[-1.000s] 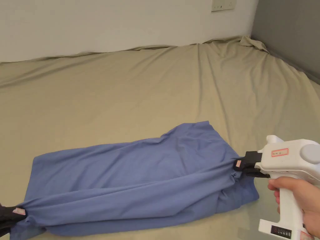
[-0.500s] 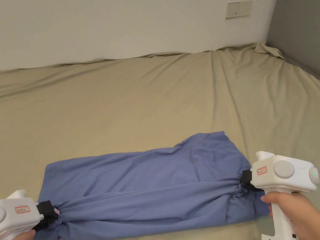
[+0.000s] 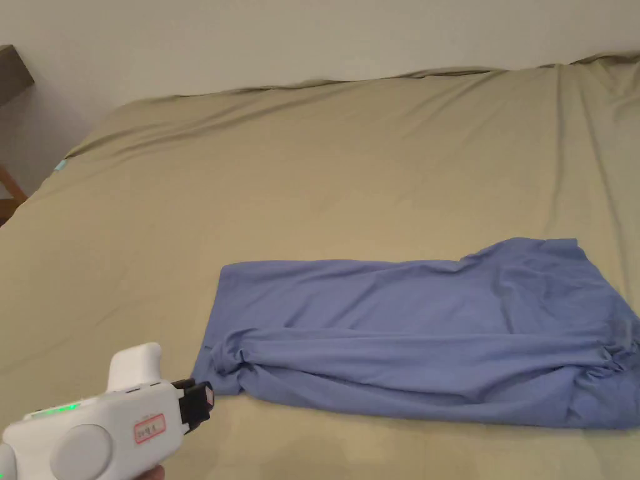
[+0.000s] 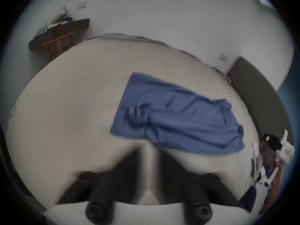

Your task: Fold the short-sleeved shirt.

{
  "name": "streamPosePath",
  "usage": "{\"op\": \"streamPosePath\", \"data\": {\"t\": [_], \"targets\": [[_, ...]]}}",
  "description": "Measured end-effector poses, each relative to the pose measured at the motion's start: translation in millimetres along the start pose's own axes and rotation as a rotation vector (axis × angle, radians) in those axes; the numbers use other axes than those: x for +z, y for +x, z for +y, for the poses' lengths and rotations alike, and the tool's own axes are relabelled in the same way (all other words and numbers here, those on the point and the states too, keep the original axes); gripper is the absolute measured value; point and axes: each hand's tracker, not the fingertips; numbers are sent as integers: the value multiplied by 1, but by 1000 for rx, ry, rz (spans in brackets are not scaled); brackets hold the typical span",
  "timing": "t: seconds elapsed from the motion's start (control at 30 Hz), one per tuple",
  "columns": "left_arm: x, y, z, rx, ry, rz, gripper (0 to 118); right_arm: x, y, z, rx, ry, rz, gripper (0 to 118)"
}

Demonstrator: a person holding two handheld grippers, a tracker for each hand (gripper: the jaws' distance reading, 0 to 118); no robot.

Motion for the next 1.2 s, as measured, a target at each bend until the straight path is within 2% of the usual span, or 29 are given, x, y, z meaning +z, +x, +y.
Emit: {"op": "streamPosePath", "data": {"t": [0.03, 0.1, 0.13, 0.2, 0.23, 0.3, 0.33, 0.37, 0.4, 0.5, 0.6, 0.67, 0.7, 0.77, 0.8, 0.83, 0.87, 0.9, 0.93, 0.97, 1.0, 1.03, 1.07, 1.1, 1.2], "targets": [[-8, -8, -12, 1, -10, 40, 0, 3, -8, -15, -5, -11, -1, 2], [-22, -15, -24, 54, -80, -62, 0, 3, -6, -31, -53, -75, 109, 2], [-28, -19, -24, 62, -79, -68, 0, 3, -6, -36, -73, -76, 123, 2], [-31, -10, -6, 7, -14, 10, 0, 0, -5, -41, -48, -73, 107, 2], [-40, -13, 4, -18, 15, 52, 12, 3, -20, -34, -32, -84, 111, 2], [-63, -13, 23, -123, 16, 154, 118, 2, -21, -32, -19, -83, 113, 2], [-78, -16, 32, -188, -35, 224, 118, 2, -21, -32, -20, -84, 116, 2], [-81, -21, 39, -151, 89, 213, 118, 3, -25, -23, -28, -83, 115, 2], [-95, -27, 50, -196, -2, 241, 118, 3, -25, -21, -46, -81, 115, 2], [-134, -34, 54, -130, -43, 223, 118, -3, -15, -19, -81, -89, 101, 2], [-153, -34, 50, -135, -99, 244, 118, -12, -7, -21, -61, -122, 40, 2], [-143, -36, 53, -106, -71, 231, 116, -24, 12, -22, -50, -159, -4, 2], [-133, -29, 51, -96, -48, 215, 91, -28, 19, -21, -42, -168, -34, 2], [-122, -29, 56, -119, -19, 193, 29, -42, 41, -19, -21, -187, -84, 2], [-118, -33, 58, -123, -34, 184, 20, -49, 50, -16, -2, -198, -113, 2], [-98, -17, 50, -113, -34, 162, 18, -56, 58, -13, 17, -195, -112, 2], [-92, -17, 46, -40, -92, 67, 11, -62, 65, -11, 30, -191, -115, 2], [-83, -17, 46, 28, -74, -10, 11, -73, 72, -8, 28, -187, -116, 2], [-72, -13, 46, 43, -63, 9, 11, -82, 82, -5, 27, -186, -106, 3], [-73, -20, 52, 12, -61, 26, 11, -90, 89, -1, 4, -197, -67, 19], [-66, -17, 56, -41, -27, 35, 11, -100, 97, 3, -27, -208, -54, 82], [-61, -14, 56, -46, -23, 29, 11, -114, 99, 4, -54, -243, -58, 118], [-57, -13, 57, -43, -28, 23, 11, -122, 101, 4, -64, -284, -70, 117], [-60, -16, 57, -34, -33, 5, 11, -131, 98, 2, -49, -242, -65, 115], [-59, -22, 58, 0, -38, -28, 11, -152, 89, -11, -6, -364, -56, 115]]}}
